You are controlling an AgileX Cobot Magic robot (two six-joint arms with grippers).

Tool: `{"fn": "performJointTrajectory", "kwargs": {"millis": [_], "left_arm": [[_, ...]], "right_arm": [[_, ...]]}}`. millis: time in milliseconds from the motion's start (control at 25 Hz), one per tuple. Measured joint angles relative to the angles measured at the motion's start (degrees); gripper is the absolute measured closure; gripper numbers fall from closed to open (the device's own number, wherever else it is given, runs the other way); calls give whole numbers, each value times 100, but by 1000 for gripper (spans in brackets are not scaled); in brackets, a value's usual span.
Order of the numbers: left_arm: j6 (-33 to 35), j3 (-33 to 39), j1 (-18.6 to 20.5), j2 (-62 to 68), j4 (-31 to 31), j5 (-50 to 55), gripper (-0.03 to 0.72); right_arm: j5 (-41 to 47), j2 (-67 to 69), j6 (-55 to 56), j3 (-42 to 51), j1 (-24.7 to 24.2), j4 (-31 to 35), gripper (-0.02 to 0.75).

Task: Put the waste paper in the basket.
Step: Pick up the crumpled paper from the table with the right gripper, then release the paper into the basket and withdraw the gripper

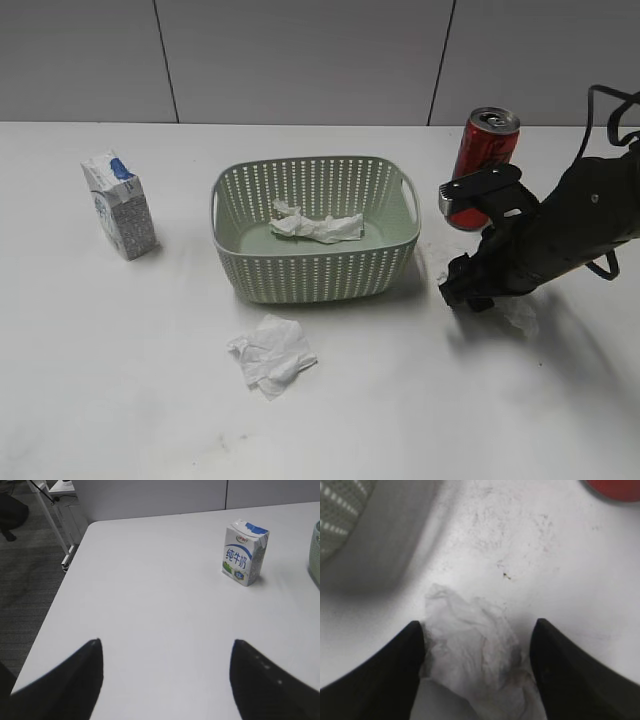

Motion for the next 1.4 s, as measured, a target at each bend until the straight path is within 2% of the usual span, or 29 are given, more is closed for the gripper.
{"fn": "performJointTrajectory", "kwargs": {"millis": [80, 160, 280, 360, 480, 640, 880, 1120, 1400], "left_arm": [[0, 0, 0, 0, 0, 0, 109], [0, 0, 0, 0, 0, 0, 109], [0, 0, 0, 0, 0, 0, 109], [0, 0, 0, 0, 0, 0, 109], [0, 0, 0, 0, 0, 0, 109], [0, 0, 0, 0, 0, 0, 109], [0, 0, 0, 0, 0, 0, 109], [0, 0, 0, 0, 19, 0, 111], [0, 0, 0, 0, 25, 0, 110]], "right_arm": [[72, 0, 6, -6, 0, 5, 321], [213, -7, 10, -19, 0, 5, 432], [577, -113, 10, -22, 0, 5, 642], [908, -267, 10, 4, 0, 5, 710], [1231, -810, 10, 18, 0, 181, 725], [1141, -1926, 10, 18, 0, 585, 729], [-17, -3033, -167, -51, 302, 734, 731], [-1050, -2808, -456, -391, 1093, 556, 731], [-1847, -1489, -472, -747, 1536, 460, 731]]}}
